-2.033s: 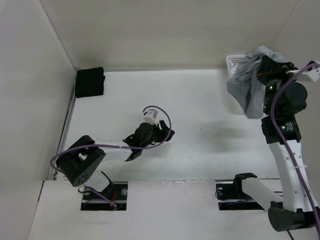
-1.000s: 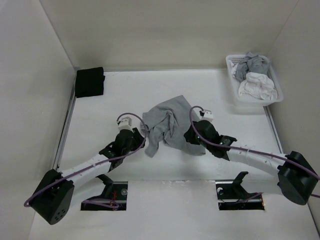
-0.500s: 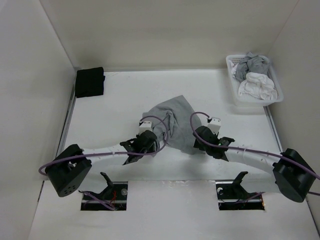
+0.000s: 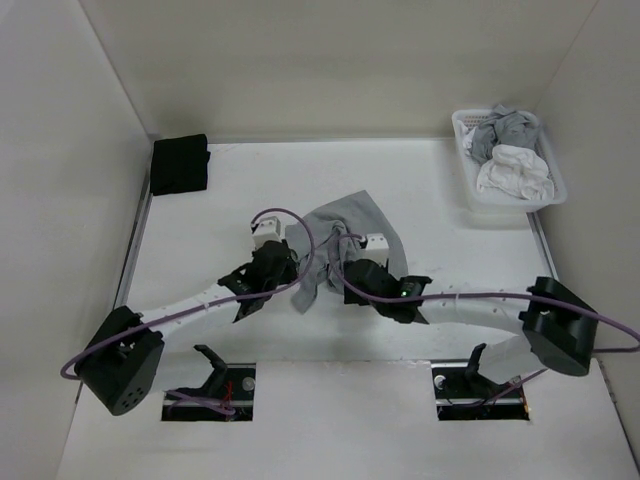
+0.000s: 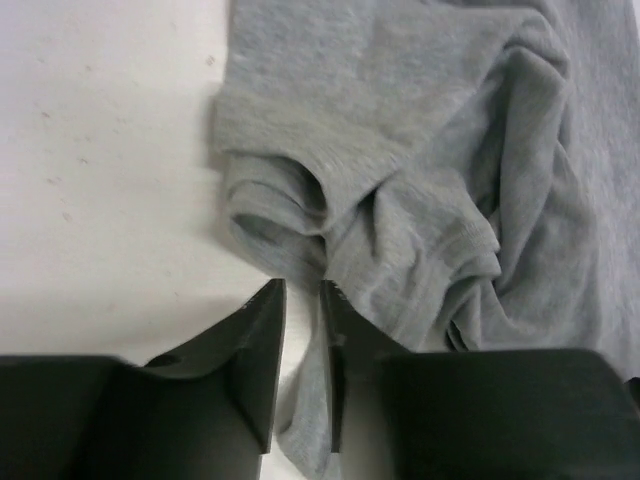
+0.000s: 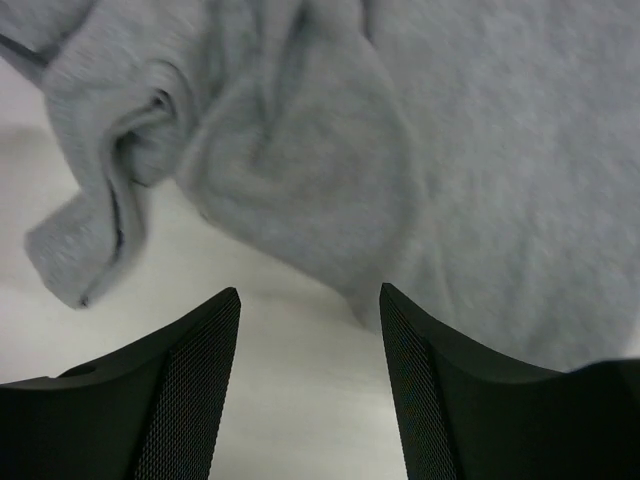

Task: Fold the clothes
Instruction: Flatten the tank top out

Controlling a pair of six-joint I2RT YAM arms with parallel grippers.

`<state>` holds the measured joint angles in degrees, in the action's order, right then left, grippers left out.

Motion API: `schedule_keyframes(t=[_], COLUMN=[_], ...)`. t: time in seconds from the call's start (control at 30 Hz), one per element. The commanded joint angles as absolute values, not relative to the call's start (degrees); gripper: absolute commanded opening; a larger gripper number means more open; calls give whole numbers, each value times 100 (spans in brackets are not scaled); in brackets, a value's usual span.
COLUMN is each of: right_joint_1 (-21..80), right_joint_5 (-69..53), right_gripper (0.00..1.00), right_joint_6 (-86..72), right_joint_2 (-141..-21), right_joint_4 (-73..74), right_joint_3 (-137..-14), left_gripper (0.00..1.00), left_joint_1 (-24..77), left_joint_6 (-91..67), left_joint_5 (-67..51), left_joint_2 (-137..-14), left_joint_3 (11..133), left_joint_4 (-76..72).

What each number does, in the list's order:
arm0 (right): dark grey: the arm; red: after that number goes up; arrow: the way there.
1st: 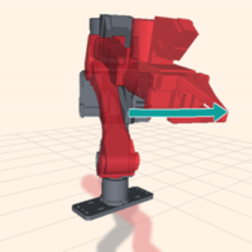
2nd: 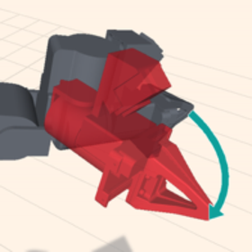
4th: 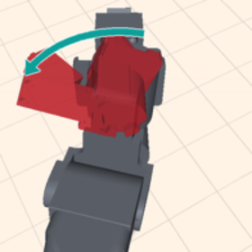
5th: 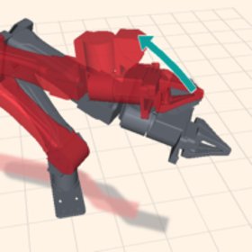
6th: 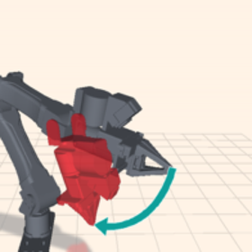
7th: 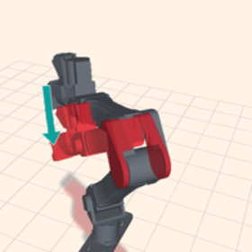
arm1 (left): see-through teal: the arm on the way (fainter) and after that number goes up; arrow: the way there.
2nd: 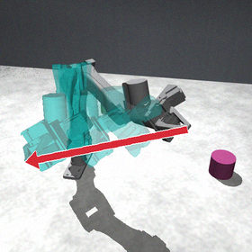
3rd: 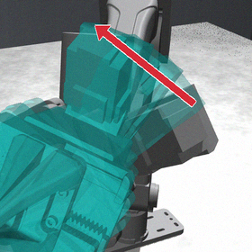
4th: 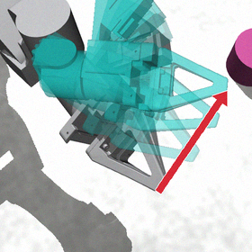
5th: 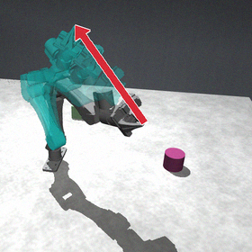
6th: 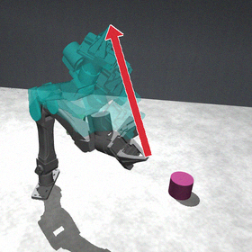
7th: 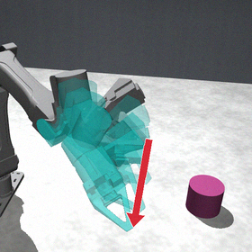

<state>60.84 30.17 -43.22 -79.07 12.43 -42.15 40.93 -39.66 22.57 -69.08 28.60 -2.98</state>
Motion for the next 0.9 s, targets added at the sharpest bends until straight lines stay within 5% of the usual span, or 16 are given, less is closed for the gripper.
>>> schedule_keyframes(t=[0.0,0.17,0.57,0.67,0.8,0.87], right_joint_1=[6095,6358,6754,6754,6693,6684], right_joint_5=[2822,2084,1574,1547,1626,1818], right_gripper=[62,52,60,46,13,7], right_joint_6=[-3903,-3876,-4737,-4816,-4887,-4887], right_joint_2=[-8349,-8937,-10046,-10151,-10117,-9811], right_joint_4=[493,-69,-650,-817,-1089,-1212], right_joint_3=[-4745,-5220,-5344,-5282,-5063,-4801], left_gripper=[27,43,52,53,53,52], left_joint_1=[3706,3099,2430,2421,2430,2456], left_joint_6=[-3964,-4060,-4421,-4438,-4491,-4535], left_joint_5=[2083,1662,387,343,238,176], left_joint_2=[-6663,-6696,-7725,-7988,-8480,-8656], left_joint_3=[2839,2996,3120,3216,3436,3489], left_joint_4=[-518,-940,-1538,-1731,-1898,-1977])
